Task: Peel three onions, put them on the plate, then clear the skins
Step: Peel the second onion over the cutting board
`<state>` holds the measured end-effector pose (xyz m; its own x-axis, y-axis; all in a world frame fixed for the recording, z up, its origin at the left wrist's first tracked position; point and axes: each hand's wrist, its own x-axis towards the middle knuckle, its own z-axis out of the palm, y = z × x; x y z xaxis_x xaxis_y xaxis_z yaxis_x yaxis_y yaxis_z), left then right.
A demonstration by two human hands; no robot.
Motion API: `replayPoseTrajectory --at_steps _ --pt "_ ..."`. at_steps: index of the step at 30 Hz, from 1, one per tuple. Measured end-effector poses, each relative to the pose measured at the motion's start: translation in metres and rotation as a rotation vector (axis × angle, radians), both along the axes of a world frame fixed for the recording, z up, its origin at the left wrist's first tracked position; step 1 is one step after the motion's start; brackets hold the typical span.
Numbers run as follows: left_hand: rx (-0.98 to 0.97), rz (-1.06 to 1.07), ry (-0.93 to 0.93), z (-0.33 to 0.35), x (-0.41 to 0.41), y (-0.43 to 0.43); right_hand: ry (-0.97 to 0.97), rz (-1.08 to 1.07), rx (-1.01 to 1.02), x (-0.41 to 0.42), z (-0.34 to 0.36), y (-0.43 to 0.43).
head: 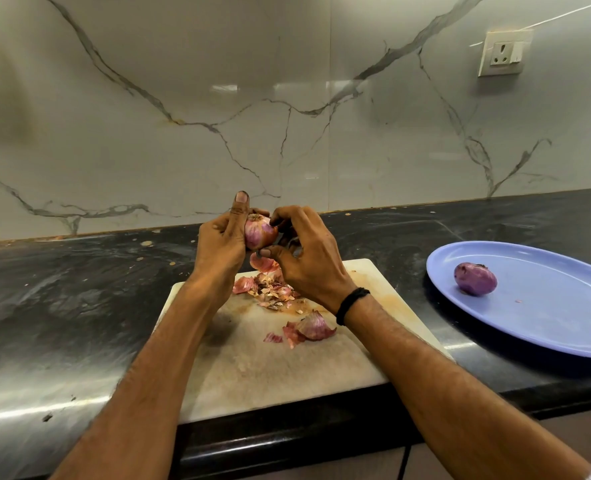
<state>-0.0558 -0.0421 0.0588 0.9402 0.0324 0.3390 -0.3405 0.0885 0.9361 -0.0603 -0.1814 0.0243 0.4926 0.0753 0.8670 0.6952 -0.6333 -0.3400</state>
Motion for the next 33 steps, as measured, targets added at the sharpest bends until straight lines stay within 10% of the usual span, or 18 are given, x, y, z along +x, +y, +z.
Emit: replayPoseTrajectory --at_steps 33 --pt "-0.034 0.003 0.077 0.0014 -0.0022 -0.0010 -0.079 -0.047 0.065 -0.0035 0.0032 0.0005"
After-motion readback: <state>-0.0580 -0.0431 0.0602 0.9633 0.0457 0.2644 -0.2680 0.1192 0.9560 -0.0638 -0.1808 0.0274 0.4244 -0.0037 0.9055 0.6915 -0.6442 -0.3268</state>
